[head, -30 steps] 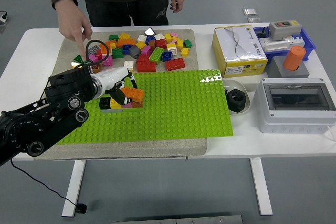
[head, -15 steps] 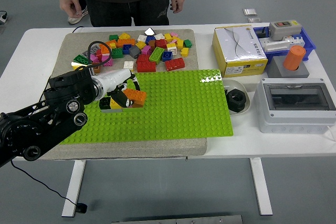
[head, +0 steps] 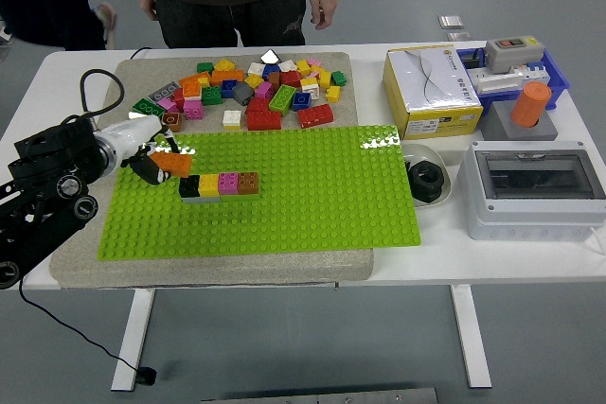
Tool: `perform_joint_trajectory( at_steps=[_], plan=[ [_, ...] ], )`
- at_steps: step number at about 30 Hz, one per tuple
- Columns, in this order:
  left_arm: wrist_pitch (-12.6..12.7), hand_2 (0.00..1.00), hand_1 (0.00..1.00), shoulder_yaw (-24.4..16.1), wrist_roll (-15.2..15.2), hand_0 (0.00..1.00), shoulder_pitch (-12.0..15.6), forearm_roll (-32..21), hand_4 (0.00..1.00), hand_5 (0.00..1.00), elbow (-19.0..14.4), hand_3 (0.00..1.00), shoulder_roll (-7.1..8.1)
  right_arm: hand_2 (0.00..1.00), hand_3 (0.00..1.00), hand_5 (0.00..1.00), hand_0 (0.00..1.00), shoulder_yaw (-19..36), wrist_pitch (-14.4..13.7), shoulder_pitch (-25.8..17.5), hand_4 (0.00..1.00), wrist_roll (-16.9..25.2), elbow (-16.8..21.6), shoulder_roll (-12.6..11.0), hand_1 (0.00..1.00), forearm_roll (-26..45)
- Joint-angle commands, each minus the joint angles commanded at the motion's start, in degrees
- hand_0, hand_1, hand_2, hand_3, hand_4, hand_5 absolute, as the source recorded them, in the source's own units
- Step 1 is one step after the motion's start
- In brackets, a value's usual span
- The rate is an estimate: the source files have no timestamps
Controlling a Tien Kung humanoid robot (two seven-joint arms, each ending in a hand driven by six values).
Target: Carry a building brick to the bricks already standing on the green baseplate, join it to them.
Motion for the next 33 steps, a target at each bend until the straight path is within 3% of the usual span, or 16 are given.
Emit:
perform_joint_trajectory(
  at_steps=[5, 9, 23, 33],
  plan=[
    [0.0, 0.006, 0.002, -3.1, 0.0, 0.09, 1.8, 0.8, 0.537, 0.002, 0.9, 0.4, 1.59, 0.587, 0.716, 0.943, 0.635, 0.2, 0.0, 0.0, 0.738, 0.0, 0.0, 0.0, 0.433, -0.2],
    [0.0, 0.006, 0.002, -5.0, 0.1, 0.09, 3.4, 0.8, 0.536, 0.002, 0.9, 0.4, 2.0, 0.588, 0.716, 0.945, 0.636, 0.4, 0.1, -0.2, 0.738, 0.1, 0.0, 0.0, 0.432, -0.2],
    [-0.2, 0.006, 0.002, -8.8, 0.2, 0.091, 7.2, 0.9, 0.536, 0.002, 1.4, 0.399, -1.18, 0.587, 0.715, 0.951, 0.637, 0.6, 0.2, -0.1, 0.738, 0.0, 0.0, 0.0, 0.433, -1.0],
    [-0.4, 0.007, 0.002, -9.0, 0.2, 0.092, 8.4, 1.1, 0.536, 0.002, 2.0, 0.398, -3.63, 0.588, 0.715, 0.958, 0.637, 1.5, 0.4, -0.2, 0.736, -0.4, 0.0, 0.2, 0.436, -2.7]
  ],
)
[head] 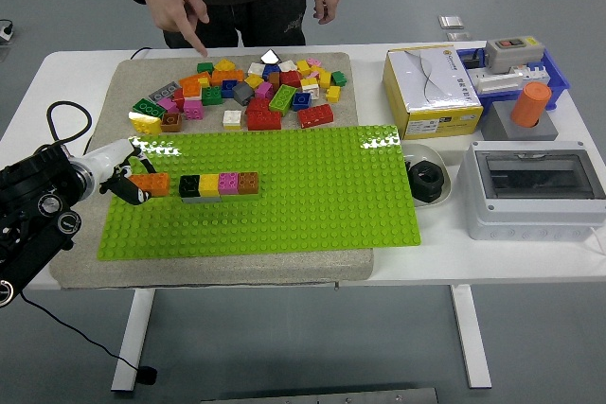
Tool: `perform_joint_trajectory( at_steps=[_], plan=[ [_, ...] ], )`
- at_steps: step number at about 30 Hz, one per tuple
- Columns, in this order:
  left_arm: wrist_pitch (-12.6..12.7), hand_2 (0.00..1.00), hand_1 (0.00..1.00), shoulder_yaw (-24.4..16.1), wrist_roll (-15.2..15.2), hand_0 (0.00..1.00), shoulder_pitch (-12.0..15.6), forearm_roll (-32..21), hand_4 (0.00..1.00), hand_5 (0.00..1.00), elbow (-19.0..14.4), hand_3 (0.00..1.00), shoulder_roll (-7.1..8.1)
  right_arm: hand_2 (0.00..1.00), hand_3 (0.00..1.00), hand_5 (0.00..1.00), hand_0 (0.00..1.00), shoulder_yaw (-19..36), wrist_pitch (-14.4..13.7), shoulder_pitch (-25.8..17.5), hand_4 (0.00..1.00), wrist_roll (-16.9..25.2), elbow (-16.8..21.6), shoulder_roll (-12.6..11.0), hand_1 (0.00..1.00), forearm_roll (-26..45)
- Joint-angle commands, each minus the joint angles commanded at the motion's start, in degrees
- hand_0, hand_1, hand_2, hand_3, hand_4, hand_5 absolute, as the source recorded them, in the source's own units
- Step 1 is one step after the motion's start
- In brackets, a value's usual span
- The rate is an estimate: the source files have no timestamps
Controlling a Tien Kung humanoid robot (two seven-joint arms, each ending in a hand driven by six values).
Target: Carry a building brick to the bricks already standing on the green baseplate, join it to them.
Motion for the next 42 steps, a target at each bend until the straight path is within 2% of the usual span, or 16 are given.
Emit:
perform_joint_trajectory(
  at_steps=[8, 17, 34, 42],
  plan=[
    [0.0, 0.007, 0.002, 0.5, 0.0, 0.092, 0.2, 0.1, 0.535, 0.002, 0.5, 0.398, -1.47, 0.592, 0.715, 0.959, 0.638, 0.4, 0.0, -0.3, 0.734, 0.0, 0.0, 0.2, 0.438, -0.3],
    [0.4, 0.008, 0.002, -0.5, -0.3, 0.092, 0.0, 0.8, 0.534, 0.002, 2.6, 0.397, -3.44, 0.592, 0.715, 0.963, 0.637, 0.4, 0.1, -0.1, 0.731, 0.0, 0.0, 0.2, 0.439, -0.4],
    [1.1, 0.012, 0.002, -0.4, -1.1, 0.094, 0.2, 1.1, 0.533, 0.002, 4.0, 0.397, -3.98, 0.595, 0.714, 0.964, 0.639, 0.3, 0.1, 0.1, 0.723, -0.1, 0.0, 0.2, 0.438, -0.4],
    [2.9, 0.011, 0.002, 0.0, -3.0, 0.093, -0.1, 1.2, 0.532, 0.002, 4.0, 0.396, -4.04, 0.595, 0.715, 0.961, 0.636, 0.2, 0.1, 0.4, 0.723, -0.1, 0.0, 0.2, 0.439, -0.2]
  ],
)
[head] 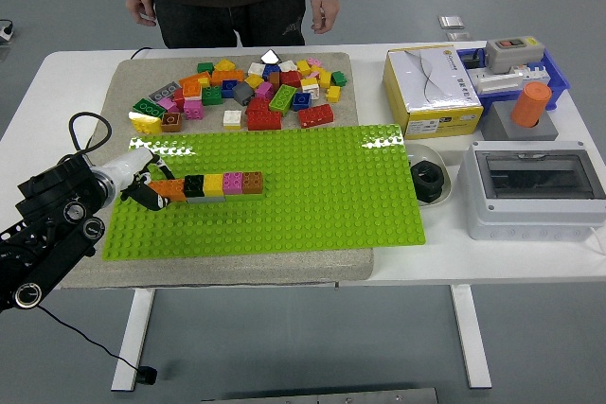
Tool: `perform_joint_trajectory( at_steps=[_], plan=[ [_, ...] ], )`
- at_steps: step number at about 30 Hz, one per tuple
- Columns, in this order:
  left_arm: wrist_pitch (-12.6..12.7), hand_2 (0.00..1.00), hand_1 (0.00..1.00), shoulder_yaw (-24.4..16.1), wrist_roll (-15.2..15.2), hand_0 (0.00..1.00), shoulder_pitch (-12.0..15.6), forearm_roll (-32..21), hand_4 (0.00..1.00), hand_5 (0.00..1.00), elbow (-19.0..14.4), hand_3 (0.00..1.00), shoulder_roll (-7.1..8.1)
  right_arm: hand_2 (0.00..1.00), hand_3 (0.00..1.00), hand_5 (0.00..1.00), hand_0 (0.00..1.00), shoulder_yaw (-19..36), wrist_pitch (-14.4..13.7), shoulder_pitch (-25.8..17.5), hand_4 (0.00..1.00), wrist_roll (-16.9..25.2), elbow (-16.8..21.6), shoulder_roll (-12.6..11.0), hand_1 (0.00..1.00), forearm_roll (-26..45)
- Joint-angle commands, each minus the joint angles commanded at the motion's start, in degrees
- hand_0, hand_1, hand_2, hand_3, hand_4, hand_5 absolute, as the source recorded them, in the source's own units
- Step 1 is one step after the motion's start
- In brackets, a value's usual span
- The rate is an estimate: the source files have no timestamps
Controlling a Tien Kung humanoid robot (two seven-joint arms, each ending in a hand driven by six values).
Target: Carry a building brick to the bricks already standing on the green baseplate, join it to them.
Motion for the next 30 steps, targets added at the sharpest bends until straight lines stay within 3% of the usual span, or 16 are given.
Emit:
perform_joint_trajectory(
  at_steps=[20, 21, 27, 28, 30],
  plan=[
    [0.2, 0.011, 0.002, 1.5, -0.6, 0.095, -0.3, -0.4, 0.53, 0.002, 0.3, 0.405, 0.21, 0.595, 0.714, 0.963, 0.639, 0.2, 0.2, 0.2, 0.721, -0.2, 0.0, 0.0, 0.439, -0.1],
    [0.2, 0.012, 0.002, 1.5, -0.6, 0.095, -0.3, -0.4, 0.5, 0.002, 0.3, 0.448, 0.21, 0.595, 0.714, 0.962, 0.64, 0.3, 0.2, 0.2, 0.721, -0.2, 0.0, 0.0, 0.439, -0.1],
    [-0.1, 0.012, 0.002, 1.6, -0.7, 0.095, -0.3, -0.6, 0.5, 0.002, 0.3, 0.448, 0.19, 0.595, 0.714, 0.962, 0.64, 0.3, 0.2, 0.3, 0.721, -0.2, 0.0, -0.1, 0.439, -0.1],
    [-0.1, 0.015, 0.002, 1.6, -0.7, 0.095, -0.3, -0.6, 0.476, 0.002, 0.4, 0.496, 0.18, 0.595, 0.713, 0.961, 0.639, 0.3, 0.2, 0.3, 0.72, -0.2, 0.0, -0.1, 0.439, -0.1],
    [-0.2, 0.015, 0.002, 1.7, -0.7, 0.095, -0.3, -0.6, 0.476, 0.002, 0.4, 0.496, 0.18, 0.595, 0.713, 0.961, 0.639, 0.3, 0.3, 0.3, 0.72, -0.2, 0.0, -0.1, 0.439, -0.2]
  ],
)
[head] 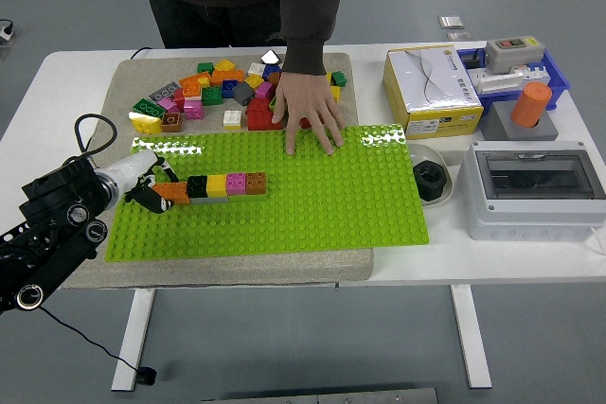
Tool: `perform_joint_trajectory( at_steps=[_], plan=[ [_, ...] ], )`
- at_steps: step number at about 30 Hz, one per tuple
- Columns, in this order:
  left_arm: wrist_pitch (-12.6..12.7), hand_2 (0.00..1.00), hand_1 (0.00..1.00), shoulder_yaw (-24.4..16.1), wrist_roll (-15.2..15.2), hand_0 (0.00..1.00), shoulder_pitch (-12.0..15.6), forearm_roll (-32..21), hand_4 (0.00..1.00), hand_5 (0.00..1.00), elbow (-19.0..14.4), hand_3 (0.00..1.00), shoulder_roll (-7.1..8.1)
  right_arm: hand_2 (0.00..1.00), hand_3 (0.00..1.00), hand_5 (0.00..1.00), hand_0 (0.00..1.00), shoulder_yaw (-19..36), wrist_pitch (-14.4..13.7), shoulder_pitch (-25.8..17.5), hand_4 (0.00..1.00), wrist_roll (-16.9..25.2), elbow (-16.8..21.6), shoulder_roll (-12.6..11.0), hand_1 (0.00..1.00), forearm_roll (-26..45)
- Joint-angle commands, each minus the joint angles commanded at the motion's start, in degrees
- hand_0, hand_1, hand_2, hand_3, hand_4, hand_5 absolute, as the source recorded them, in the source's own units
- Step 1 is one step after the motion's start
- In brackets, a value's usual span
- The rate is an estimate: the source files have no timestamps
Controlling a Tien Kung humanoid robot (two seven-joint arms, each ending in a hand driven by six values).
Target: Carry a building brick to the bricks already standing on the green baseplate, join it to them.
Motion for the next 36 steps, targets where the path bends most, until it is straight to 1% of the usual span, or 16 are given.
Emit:
perform_joint_trajectory(
  at_steps=[8, 9, 15, 16, 21, 22, 33, 34, 36],
  plan=[
    [-0.1, 0.015, 0.002, 0.2, -0.1, 0.095, 0.0, -0.1, 0.476, 0.002, 0.1, 0.513, -0.02, 0.595, 0.713, 0.959, 0.639, 0.0, 0.1, 0.1, 0.72, -0.1, 0.0, 0.0, 0.44, -0.1],
    [-0.1, 0.015, 0.002, 0.2, -0.1, 0.096, 0.0, -0.1, 0.486, 0.002, 0.1, 0.565, -0.02, 0.595, 0.714, 0.959, 0.639, 0.0, 0.1, 0.1, 0.72, -0.1, 0.0, 0.0, 0.441, -0.1],
    [-0.3, 0.015, 0.002, 0.3, -0.1, 0.096, 0.1, -0.1, 0.486, 0.002, 0.0, 0.565, 0.0, 0.595, 0.714, 0.959, 0.639, 0.0, 0.1, 0.0, 0.72, -0.1, 0.0, -0.1, 0.441, -0.2],
    [-0.4, 0.017, 0.002, 0.3, -0.1, 0.097, 0.1, -0.1, 0.496, 0.002, 0.0, 0.613, 0.02, 0.595, 0.713, 0.958, 0.639, 0.0, 0.1, 0.0, 0.721, -0.1, 0.0, -0.1, 0.441, -0.2],
    [-0.8, 0.017, 0.002, 0.1, -0.2, 0.097, 0.2, -0.2, 0.496, 0.002, -0.3, 0.613, 0.22, 0.595, 0.713, 0.958, 0.639, 0.1, 0.2, 0.0, 0.721, -0.2, 0.0, -0.1, 0.441, -0.3],
    [-0.9, 0.019, 0.002, 0.1, -0.2, 0.099, 0.2, -0.2, 0.524, 0.002, -0.3, 0.669, 0.25, 0.595, 0.713, 0.957, 0.64, 0.1, 0.2, -0.1, 0.721, -0.2, 0.0, -0.1, 0.442, -0.3],
    [-1.3, 0.022, 0.002, 0.3, -0.6, 0.101, 0.1, -0.4, 0.524, 0.002, -0.5, 0.685, 0.29, 0.595, 0.713, 0.956, 0.64, 0.1, 0.2, -0.1, 0.721, -0.3, 0.0, -0.1, 0.441, -0.5],
    [-1.3, 0.023, 0.002, 0.3, -0.6, 0.104, 0.1, -0.3, 0.528, 0.002, -0.5, 0.717, 0.29, 0.595, 0.713, 0.955, 0.639, 0.0, 0.2, -0.1, 0.721, -0.3, 0.0, -0.1, 0.441, -0.5],
    [-1.3, 0.023, 0.002, 0.4, -0.7, 0.104, 0.1, -0.3, 0.528, 0.002, -0.6, 0.717, 0.29, 0.595, 0.713, 0.955, 0.639, 0.0, 0.2, 0.0, 0.721, -0.3, 0.0, -0.1, 0.441, -0.4]
  ],
)
